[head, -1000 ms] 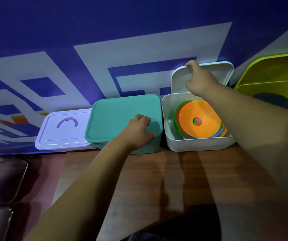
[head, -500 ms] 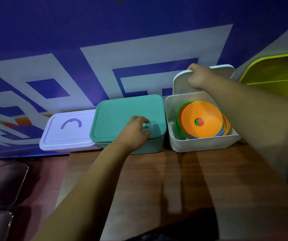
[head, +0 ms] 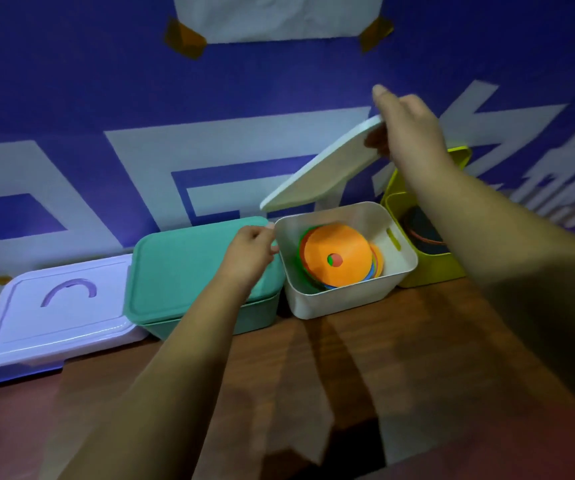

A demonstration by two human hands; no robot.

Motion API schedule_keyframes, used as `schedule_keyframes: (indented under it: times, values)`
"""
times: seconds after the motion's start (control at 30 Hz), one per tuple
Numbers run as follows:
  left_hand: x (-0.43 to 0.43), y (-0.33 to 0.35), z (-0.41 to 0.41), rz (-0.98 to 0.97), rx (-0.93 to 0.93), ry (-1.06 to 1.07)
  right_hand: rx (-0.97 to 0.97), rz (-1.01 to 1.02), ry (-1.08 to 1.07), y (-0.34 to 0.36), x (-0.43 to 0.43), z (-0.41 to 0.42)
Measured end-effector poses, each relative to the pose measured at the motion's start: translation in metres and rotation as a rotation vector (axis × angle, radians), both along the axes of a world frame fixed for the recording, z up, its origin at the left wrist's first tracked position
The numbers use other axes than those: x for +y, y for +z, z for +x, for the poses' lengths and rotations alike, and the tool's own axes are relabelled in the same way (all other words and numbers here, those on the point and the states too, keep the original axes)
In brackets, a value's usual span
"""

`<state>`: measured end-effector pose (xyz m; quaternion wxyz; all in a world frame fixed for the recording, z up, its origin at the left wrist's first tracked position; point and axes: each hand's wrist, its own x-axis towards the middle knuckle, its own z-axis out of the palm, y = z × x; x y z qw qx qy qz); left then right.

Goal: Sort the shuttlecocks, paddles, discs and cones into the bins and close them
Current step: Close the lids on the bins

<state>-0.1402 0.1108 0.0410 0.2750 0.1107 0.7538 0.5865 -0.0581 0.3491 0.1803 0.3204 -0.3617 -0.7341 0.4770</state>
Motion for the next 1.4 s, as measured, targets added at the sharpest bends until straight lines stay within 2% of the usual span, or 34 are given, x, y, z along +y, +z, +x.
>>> schedule_keyframes:
  times: [0.1, 0.2, 0.3, 0.43, 0.57, 0.73, 0.97, 1.23, 1.4]
  values:
    - [0.025, 0.015, -0.003, 0.360, -0.416, 0.184, 0.007, -0.181, -0.087, 0.006, 0.015, 0.027]
    - [0.041, 0.016, -0.008, 0.538, -0.568, 0.288, 0.027, -0.366, -0.124, -0.002, 0.027, 0.050]
    - [0.049, 0.009, -0.003, 0.386, -0.487, 0.286, 0.064, -0.455, -0.097, -0.024, 0.031, 0.081]
    - [0.059, -0.010, 0.009, 0.181, -0.440, 0.233, -0.040, -0.489, -0.119, -0.079, 0.067, 0.101]
    - [0.070, -0.040, 0.026, 0.055, -0.383, 0.246, -0.344, -0.271, -0.015, -0.130, 0.105, 0.102]
    - [0.080, -0.059, 0.055, -0.063, -0.307, 0.348, -0.491, -0.193, 0.174, -0.177, 0.138, 0.092]
    - [0.090, -0.074, 0.084, -0.331, -0.175, 0.502, -0.551, -0.096, 0.389, -0.193, 0.165, 0.071]
    - [0.110, -0.073, 0.118, -0.434, -0.143, 0.561, -0.630, -0.066, 0.453, -0.202, 0.179, 0.083]
    - [0.108, -0.080, 0.117, -0.510, -0.126, 0.522, -0.699, -0.032, 0.478, -0.214, 0.180, 0.086]
